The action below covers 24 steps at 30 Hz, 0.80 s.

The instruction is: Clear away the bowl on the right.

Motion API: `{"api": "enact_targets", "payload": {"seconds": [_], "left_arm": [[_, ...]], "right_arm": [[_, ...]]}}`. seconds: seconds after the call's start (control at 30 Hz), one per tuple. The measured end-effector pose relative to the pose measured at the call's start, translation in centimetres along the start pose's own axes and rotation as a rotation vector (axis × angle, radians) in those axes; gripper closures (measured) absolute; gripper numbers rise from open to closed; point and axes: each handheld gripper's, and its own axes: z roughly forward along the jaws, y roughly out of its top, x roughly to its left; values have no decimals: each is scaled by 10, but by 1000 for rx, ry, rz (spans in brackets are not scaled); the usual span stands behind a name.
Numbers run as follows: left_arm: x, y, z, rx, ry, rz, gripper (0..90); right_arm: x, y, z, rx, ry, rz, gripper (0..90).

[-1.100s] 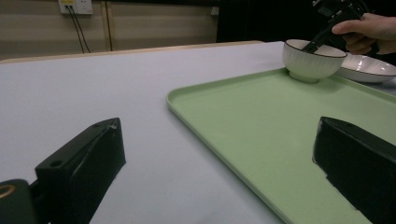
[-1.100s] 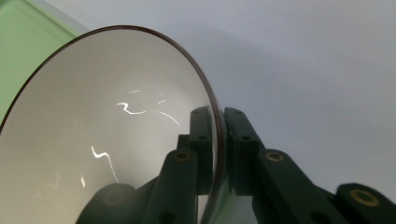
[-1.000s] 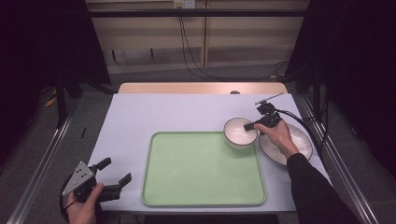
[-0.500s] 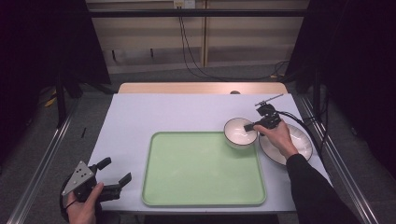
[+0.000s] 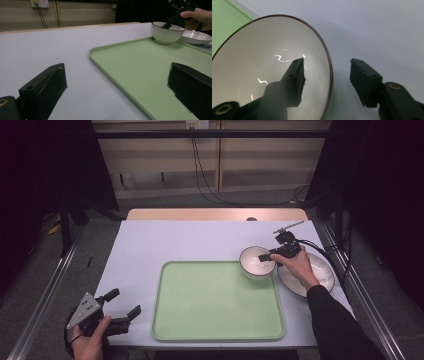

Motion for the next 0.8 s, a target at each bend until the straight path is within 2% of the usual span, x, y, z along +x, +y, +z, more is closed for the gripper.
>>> {"api": "enact_targets", "payload": {"seconds": [0.03,0.07,0.1,0.13,0.2,0.33,0.5,0.63,0.8], "left_arm": [[0,0,0,-2,-3,-5,21],[0,0,0,-3,-2,-6,21],[0,0,0,5,1,8,21],[0,0,0,5,1,8,21],[0,0,0,1,1,1,21],[0,0,1,5,-5,1,21],[0,0,1,3,0,4,21],[0,0,1,2,2,6,21],[0,0,1,5,5,9,21]], "right_arm": [[-1,0,1,-28,9,-33,409],[-1,0,0,-39,9,-28,368],[-1,0,-1,-47,8,-35,285],[-1,0,-1,-47,8,-35,285],[-1,0,-2,-58,-4,-36,191],[0,0,-5,-99,9,-46,61],[0,-1,-11,-145,23,-51,67],[2,-2,-17,-172,12,-66,59],[5,-6,-22,-208,-36,-94,38]]}}
